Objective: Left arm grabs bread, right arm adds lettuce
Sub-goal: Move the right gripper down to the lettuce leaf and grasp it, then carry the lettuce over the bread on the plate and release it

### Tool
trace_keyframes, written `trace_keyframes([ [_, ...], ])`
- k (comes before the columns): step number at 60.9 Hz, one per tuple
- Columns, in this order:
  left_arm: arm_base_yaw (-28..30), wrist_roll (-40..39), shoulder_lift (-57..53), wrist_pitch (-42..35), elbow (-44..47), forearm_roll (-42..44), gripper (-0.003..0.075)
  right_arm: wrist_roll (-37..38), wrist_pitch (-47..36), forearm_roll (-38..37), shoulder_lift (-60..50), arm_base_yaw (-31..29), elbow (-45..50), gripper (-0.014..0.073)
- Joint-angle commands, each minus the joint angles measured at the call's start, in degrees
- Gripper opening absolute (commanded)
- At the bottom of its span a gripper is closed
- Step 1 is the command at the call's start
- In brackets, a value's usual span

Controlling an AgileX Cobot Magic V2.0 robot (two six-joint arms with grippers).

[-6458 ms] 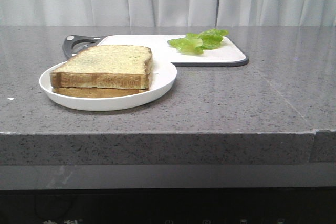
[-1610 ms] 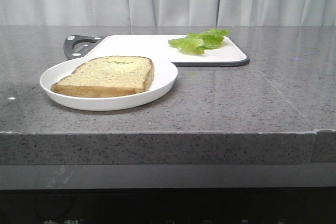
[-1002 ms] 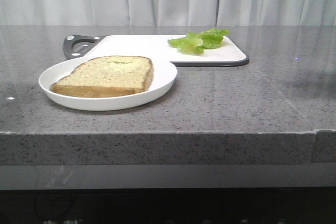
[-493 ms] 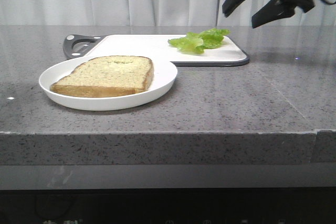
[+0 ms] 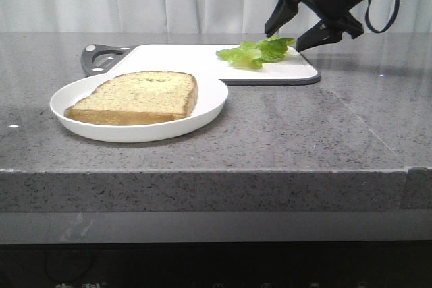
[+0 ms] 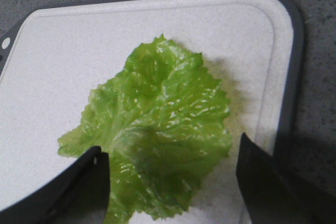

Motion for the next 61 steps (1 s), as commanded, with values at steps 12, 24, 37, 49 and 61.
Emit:
trace_keyframes([
  [12,0.19,-0.51,-0.25,-3.6,-1.39,-1.99,-0.002,-0.71,0.2,2.65,-0.89,1.33,-4.26,0.049],
  [24,0.19,-0.51,-0.25,-3.6,-1.39,-1.99,-0.002,-0.71,-0.55,2.73,-0.12,1.51,-4.26,0.0208],
  [37,0.19,-0.51,-0.25,-3.6,-1.39,-1.99,-0.002,-0.71,-1.72,3.77,-0.74,1.51,-4.26,-0.0046],
  [49,0.19,-0.51,-0.25,-3.68,-1.39,-1.99,-0.002,-0.71,-0.28,4.03,-3.68,1.51,-4.26,-0.0118],
  [61,0.19,-0.51,-0.25,-3.68,-1.39,-1.99,-0.002,-0.71,3.29,6.93,-9.67,1.51,-3.08,-0.0118],
])
